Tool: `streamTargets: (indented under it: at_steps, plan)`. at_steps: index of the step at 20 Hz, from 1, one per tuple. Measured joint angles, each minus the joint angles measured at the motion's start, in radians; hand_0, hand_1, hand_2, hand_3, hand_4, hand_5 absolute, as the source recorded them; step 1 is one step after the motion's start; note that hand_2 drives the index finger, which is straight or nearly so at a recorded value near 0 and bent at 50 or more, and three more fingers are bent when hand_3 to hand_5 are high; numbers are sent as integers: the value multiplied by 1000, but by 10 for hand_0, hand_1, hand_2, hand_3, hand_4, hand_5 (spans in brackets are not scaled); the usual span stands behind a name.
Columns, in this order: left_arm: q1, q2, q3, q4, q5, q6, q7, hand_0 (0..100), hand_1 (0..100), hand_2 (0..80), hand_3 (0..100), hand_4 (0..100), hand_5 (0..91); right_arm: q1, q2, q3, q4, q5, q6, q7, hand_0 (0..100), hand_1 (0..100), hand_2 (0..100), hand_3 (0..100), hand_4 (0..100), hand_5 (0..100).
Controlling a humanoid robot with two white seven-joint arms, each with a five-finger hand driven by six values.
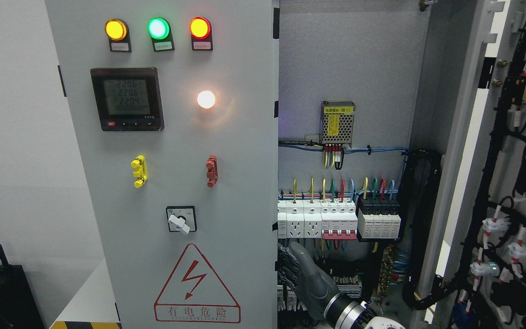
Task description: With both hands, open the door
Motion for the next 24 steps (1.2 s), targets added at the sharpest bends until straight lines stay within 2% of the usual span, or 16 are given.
streamTargets:
  at_steps: [7, 22, 24]
  plan:
    - [0, 0, 0, 0, 0, -6, 0, 0, 0, 0, 0, 31, 0, -1, 0, 2, 0, -1, 1, 26, 107, 0, 0, 0, 0, 0]
    - [0, 0, 0, 0, 0, -7, 0, 0, 0, 0, 0, 31, 0, -1, 0, 4, -1, -12, 3, 41, 107, 0, 0, 0, 0, 0]
    - [0, 0, 0, 0, 0, -7, 0, 0, 0, 0, 0, 30, 0, 0, 0, 6, -2, -25, 16, 54, 106, 0, 0, 0, 0, 0]
